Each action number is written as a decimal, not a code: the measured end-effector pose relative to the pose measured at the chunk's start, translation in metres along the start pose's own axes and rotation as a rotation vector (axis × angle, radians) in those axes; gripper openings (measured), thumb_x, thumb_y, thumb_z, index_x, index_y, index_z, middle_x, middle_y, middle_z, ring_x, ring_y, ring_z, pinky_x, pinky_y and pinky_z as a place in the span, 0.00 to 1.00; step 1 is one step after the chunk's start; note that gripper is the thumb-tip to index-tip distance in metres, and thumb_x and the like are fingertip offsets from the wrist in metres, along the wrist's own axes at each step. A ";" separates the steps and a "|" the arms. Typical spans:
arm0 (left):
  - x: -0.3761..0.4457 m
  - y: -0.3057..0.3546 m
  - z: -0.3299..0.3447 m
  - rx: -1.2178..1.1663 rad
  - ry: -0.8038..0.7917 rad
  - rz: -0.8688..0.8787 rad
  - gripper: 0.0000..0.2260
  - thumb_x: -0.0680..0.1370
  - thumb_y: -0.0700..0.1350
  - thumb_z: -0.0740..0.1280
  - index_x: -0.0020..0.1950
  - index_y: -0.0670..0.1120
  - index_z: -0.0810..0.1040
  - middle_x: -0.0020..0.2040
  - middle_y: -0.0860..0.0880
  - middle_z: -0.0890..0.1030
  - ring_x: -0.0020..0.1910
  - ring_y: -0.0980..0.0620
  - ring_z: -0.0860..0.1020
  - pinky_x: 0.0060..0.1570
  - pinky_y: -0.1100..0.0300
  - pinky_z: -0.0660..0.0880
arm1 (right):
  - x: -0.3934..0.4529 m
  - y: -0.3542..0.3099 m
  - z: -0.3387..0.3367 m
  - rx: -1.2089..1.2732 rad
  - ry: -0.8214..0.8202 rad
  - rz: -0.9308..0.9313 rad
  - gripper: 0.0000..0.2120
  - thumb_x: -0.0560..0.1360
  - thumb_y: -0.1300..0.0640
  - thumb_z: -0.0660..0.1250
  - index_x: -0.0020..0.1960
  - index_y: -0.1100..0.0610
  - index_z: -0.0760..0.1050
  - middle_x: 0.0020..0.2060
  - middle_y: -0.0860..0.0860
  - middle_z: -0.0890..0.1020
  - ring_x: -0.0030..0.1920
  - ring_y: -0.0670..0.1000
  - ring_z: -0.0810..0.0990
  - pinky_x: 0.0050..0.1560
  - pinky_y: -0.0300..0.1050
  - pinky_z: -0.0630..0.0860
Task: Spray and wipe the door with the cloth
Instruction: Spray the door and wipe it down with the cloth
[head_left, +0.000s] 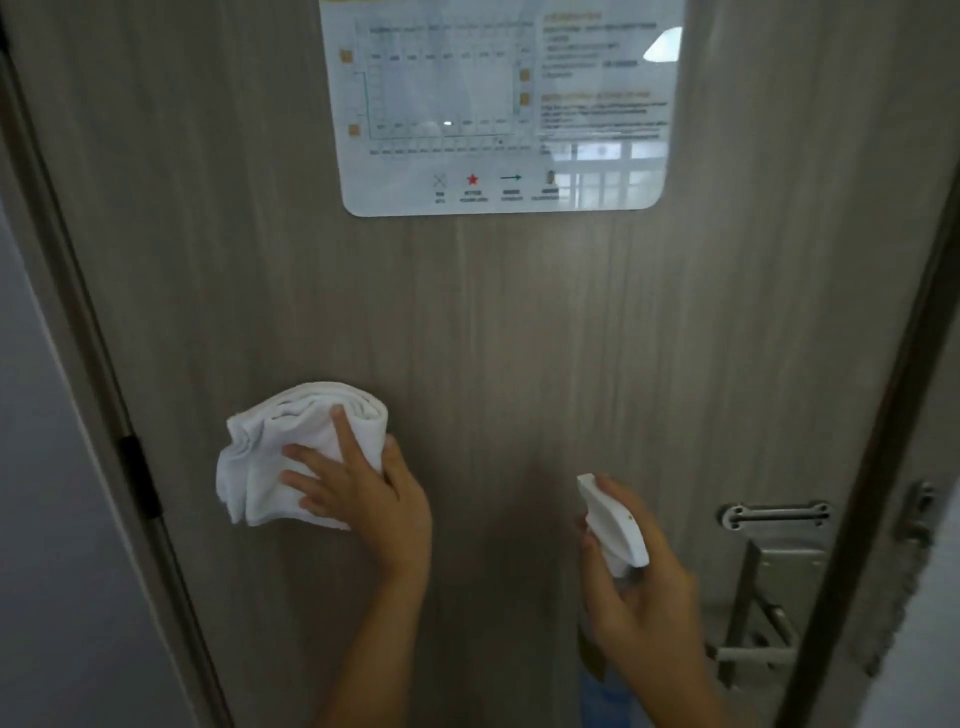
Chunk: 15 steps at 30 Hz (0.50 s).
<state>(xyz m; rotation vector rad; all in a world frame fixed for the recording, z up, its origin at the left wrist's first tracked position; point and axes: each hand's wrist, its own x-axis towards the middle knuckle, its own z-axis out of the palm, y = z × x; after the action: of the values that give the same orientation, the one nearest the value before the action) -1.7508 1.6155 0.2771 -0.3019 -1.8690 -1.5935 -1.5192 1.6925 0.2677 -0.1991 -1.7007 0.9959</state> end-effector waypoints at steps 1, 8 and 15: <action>-0.008 0.006 0.008 0.032 0.000 0.016 0.26 0.84 0.60 0.52 0.81 0.67 0.47 0.83 0.37 0.43 0.80 0.29 0.41 0.74 0.25 0.45 | 0.002 0.002 -0.014 -0.026 0.012 0.001 0.28 0.76 0.70 0.69 0.71 0.48 0.73 0.63 0.37 0.80 0.63 0.41 0.80 0.63 0.35 0.75; -0.088 0.068 0.070 0.124 -0.080 0.157 0.26 0.85 0.58 0.56 0.83 0.60 0.55 0.83 0.37 0.39 0.80 0.29 0.37 0.72 0.23 0.45 | 0.017 0.016 -0.097 -0.129 0.122 0.042 0.25 0.76 0.63 0.70 0.69 0.44 0.73 0.61 0.32 0.80 0.60 0.38 0.81 0.62 0.37 0.77; -0.180 0.153 0.133 0.134 -0.175 0.350 0.27 0.83 0.56 0.57 0.82 0.63 0.53 0.82 0.32 0.47 0.78 0.23 0.41 0.72 0.22 0.43 | 0.028 0.028 -0.168 -0.223 0.231 0.089 0.24 0.74 0.52 0.70 0.69 0.40 0.73 0.59 0.33 0.80 0.60 0.39 0.81 0.61 0.45 0.79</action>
<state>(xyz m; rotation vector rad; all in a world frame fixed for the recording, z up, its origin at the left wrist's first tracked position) -1.5717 1.8190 0.2834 -0.6868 -1.9152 -1.2336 -1.3951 1.8125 0.2763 -0.5201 -1.5985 0.8118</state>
